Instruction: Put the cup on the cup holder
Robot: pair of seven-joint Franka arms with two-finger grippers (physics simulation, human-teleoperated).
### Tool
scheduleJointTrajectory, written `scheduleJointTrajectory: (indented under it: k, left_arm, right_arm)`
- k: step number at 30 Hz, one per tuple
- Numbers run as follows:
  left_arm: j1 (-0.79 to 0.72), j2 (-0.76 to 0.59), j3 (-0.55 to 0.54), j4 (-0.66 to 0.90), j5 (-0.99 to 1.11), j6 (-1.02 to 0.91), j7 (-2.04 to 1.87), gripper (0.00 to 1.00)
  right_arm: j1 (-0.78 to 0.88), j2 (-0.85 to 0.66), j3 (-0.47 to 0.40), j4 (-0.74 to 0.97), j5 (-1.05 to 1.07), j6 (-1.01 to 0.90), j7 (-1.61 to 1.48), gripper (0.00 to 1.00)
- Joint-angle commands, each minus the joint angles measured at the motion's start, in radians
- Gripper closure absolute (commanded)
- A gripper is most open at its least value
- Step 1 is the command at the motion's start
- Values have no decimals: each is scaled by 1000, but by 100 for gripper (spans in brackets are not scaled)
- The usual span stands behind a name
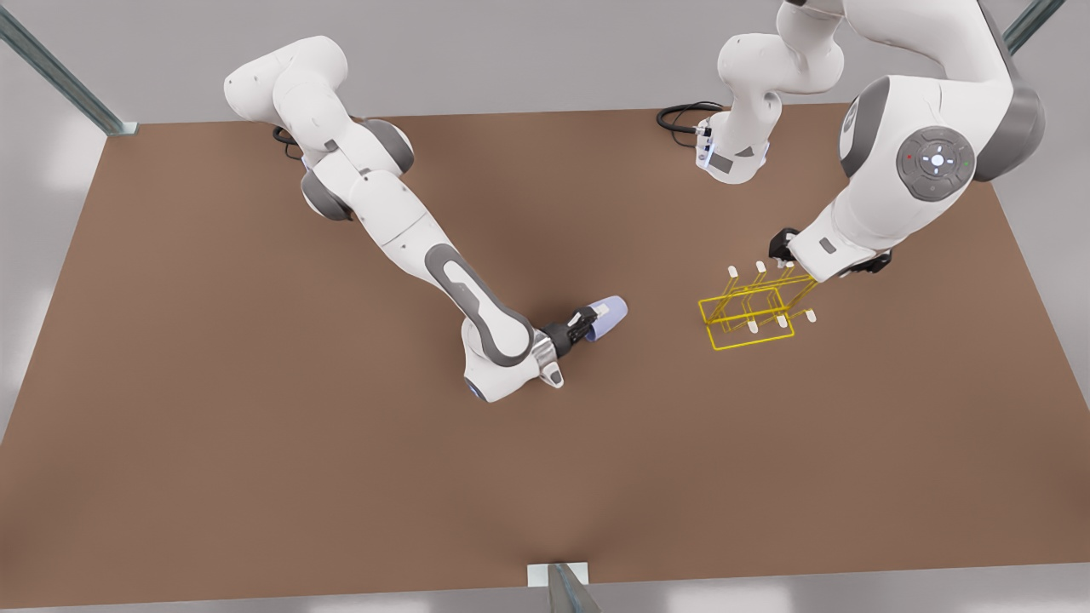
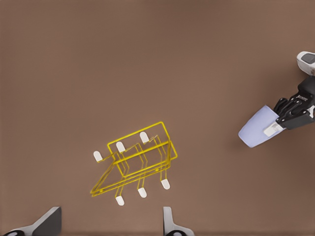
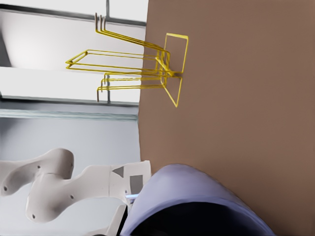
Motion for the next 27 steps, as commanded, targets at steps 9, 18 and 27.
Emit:
scheduleJointTrajectory:
  k: [9, 18, 27]
  left_arm:
    - [0, 3, 0, 0, 1, 0, 0, 0]
    - [-193, 69, -1, 7, 2, 27, -9, 0]
    - [-503, 378, 2, -162, -150, 588, 255, 0]
  right_arm:
    - [-8, 6, -15, -2, -20, 19, -113, 0]
    - [-242, -192, -39, -40, -409, -82, -18, 0]
    - [-473, -910, -74, -218, -1390, -469, 553, 0]
